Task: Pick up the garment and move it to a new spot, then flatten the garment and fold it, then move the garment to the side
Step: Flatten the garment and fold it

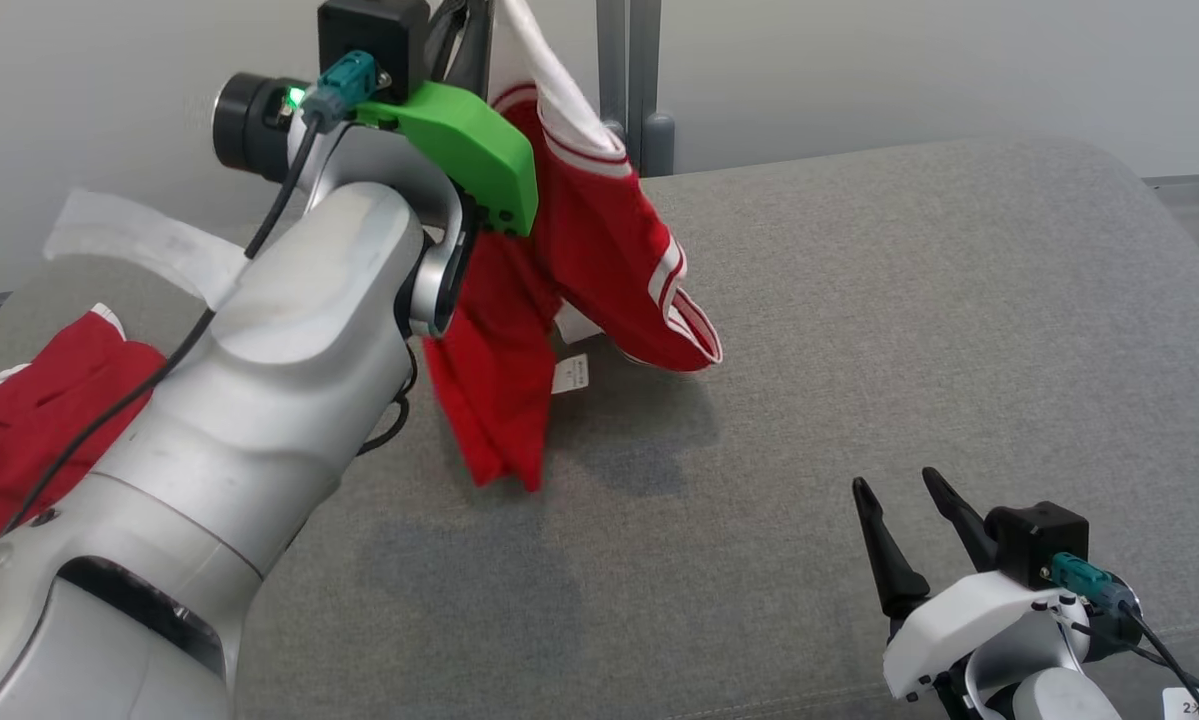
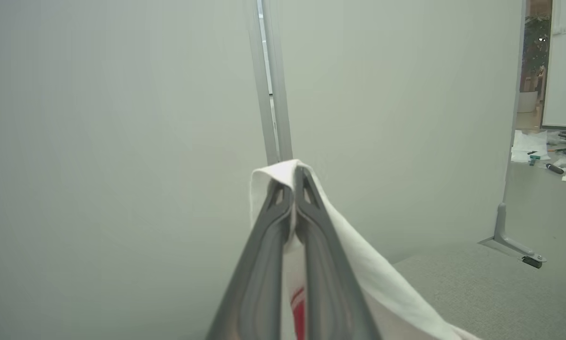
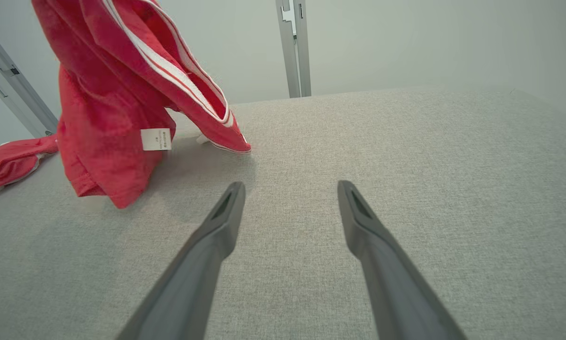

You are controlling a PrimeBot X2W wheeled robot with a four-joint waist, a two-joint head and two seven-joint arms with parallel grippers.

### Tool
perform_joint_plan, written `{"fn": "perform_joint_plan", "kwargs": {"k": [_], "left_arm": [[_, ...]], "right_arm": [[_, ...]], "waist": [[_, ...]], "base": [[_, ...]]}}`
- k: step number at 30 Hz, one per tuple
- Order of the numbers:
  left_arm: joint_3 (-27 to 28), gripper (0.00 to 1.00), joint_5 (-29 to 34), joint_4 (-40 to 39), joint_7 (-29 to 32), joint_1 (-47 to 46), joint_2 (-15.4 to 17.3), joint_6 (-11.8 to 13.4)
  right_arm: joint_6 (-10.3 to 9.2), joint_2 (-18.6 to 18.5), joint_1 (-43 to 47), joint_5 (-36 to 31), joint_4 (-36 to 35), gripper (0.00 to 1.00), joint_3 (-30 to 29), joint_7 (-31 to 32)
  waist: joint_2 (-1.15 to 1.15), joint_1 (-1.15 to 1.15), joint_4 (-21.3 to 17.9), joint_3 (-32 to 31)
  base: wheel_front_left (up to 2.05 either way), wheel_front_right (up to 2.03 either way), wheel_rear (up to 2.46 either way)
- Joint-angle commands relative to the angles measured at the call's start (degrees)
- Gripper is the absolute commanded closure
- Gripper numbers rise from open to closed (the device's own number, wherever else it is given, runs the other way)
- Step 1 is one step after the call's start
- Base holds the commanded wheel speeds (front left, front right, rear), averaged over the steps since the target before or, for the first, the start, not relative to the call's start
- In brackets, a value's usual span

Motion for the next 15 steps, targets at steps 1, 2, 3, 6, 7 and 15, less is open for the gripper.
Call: {"fn": "perform_joint_plan", "kwargs": {"k": [1,2,3,6,7,15], "left_arm": [[0.55,1.0,0.38,-0.83,-0.35,-1.25,0.26,0.36],[0.89,1.0,0.69,-1.5,-0.42,-1.87,0.35,0.35],[1.23,1.0,0.98,-2.29,-0.51,-2.48,0.43,0.3],[2.05,1.0,2.33,-4.57,-0.53,-4.19,0.51,0.21],[2.48,1.0,2.7,-5.35,-0.56,-4.63,0.37,0.1],[5.9,1.0,4.68,-11.12,-0.49,-6.2,-1.29,-1.23]], "right_arm": [[-0.06,-0.24,0.23,0.01,0.16,0.0,-0.16,-0.44],[-0.06,-0.24,0.29,-0.05,0.18,0.0,-0.26,-0.45],[-0.06,-0.23,0.36,-0.12,0.15,0.0,-0.29,-0.43],[-0.06,-0.24,0.58,-0.24,0.0,0.0,-0.33,-0.28],[-0.06,-0.24,0.61,-0.24,0.01,0.0,-0.28,-0.24],[-0.06,-0.24,0.81,0.27,0.22,0.0,0.5,-0.34]], "waist": [[0.0,0.0,-0.37,-0.21],[0.0,0.0,-0.51,-0.29],[0.0,0.0,-0.65,-0.37],[0.0,0.0,-1.06,-0.63],[0.0,0.0,-1.21,-0.73],[0.0,0.0,-2.74,-1.17]], "base": [[0.0,0.0,0.0],[0.0,0.0,0.0],[0.0,0.0,0.0],[0.0,0.0,0.0],[0.0,0.0,0.0],[0.0,0.0,0.0]]}}
